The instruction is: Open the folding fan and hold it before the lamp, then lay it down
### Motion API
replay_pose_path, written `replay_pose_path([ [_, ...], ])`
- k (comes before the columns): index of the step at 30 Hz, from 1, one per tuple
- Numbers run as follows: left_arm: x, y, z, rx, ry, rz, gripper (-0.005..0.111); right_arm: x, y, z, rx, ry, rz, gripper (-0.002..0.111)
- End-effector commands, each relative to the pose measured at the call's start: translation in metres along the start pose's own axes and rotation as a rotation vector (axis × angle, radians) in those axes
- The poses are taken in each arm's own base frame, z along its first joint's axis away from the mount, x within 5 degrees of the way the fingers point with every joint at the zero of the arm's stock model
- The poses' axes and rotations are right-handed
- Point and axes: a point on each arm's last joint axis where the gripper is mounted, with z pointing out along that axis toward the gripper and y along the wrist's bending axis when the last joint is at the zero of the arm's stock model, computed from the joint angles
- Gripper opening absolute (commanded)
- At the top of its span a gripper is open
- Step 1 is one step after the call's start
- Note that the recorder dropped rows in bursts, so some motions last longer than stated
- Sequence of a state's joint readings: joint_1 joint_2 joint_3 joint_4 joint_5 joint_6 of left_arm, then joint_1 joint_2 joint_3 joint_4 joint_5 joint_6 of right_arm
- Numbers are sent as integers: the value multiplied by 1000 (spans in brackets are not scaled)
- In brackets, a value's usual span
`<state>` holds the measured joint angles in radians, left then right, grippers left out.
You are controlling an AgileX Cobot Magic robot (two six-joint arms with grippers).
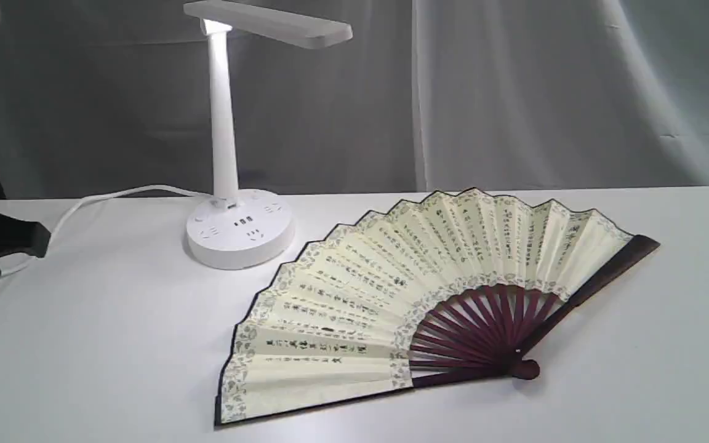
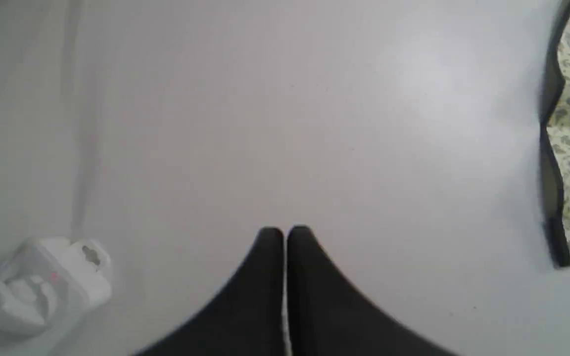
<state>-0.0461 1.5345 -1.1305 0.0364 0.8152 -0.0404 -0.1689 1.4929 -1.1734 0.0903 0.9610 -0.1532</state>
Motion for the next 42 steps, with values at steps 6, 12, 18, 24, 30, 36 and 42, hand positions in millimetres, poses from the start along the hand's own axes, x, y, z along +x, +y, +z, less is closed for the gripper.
replay_pose_path([
  [6, -2, -6, -1, -8, -13, 34, 0, 7, 21, -10, 12, -47, -132, 0],
  [12, -1, -6, -1, -8, -9, 33, 0, 8, 30, -11, 72, -35, -160, 0],
  [18, -1, -5, -13, -8, -37, 32, 0, 11, 34, -15, 24, -34, -126, 0],
  [24, 6, -4, -46, -8, -96, 28, 0, 18, 38, -35, -19, -58, -100, 0],
  [30, 14, -2, -80, -7, -182, 25, 0, 24, 38, -52, -20, -104, -102, 0],
  [36, 27, 0, -123, -1, -312, 17, 0, 39, 38, -94, 2, -248, -115, 0],
  [42, 49, 1, -169, 15, -463, 4, 0, 73, 36, -151, 33, -443, -128, 0],
])
